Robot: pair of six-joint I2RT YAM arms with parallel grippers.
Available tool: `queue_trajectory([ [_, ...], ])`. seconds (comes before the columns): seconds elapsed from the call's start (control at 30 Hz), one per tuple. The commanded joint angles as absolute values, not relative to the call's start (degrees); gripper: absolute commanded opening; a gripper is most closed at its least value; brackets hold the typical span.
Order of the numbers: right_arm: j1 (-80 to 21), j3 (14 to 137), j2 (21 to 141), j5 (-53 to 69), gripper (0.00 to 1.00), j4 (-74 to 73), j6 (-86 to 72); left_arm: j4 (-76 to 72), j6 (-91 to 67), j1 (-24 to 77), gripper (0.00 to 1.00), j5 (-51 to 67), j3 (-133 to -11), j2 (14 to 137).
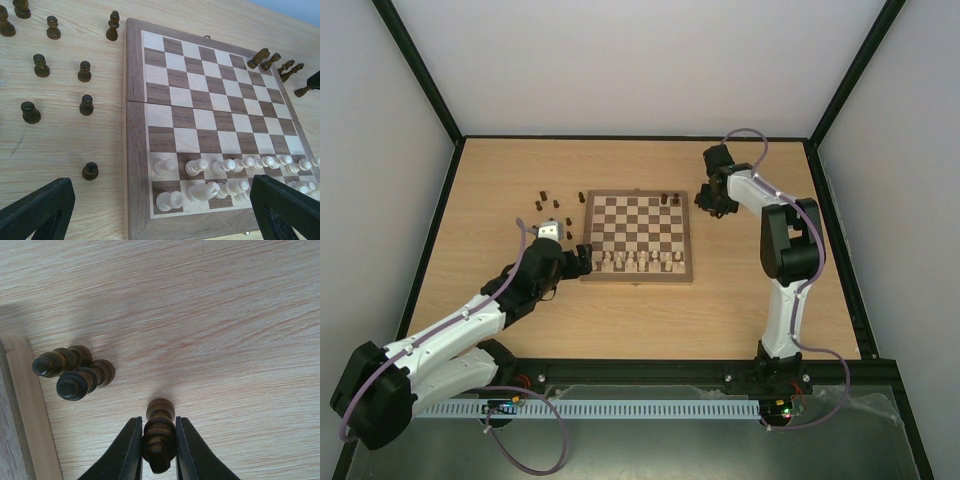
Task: Set up the chess pieces on the board
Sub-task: Pick up the chess piece at the center of the board.
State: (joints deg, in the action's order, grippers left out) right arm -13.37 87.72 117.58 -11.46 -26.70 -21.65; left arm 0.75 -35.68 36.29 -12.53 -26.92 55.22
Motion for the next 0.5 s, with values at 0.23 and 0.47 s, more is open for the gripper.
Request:
queue_trajectory([
  [0.23,-14.49,86.38,109.69,-14.82,0.11,-28.31,-21.91,0.09,-35.16,35.91,0.99,-13.01,-26.00,55.68],
  [0.47,-20.25,91.54,103.53,-14.47,0.12,-29.46,-20.96,0.35,-35.22,35.86,0.99,-13.51,-26.01,55.35],
])
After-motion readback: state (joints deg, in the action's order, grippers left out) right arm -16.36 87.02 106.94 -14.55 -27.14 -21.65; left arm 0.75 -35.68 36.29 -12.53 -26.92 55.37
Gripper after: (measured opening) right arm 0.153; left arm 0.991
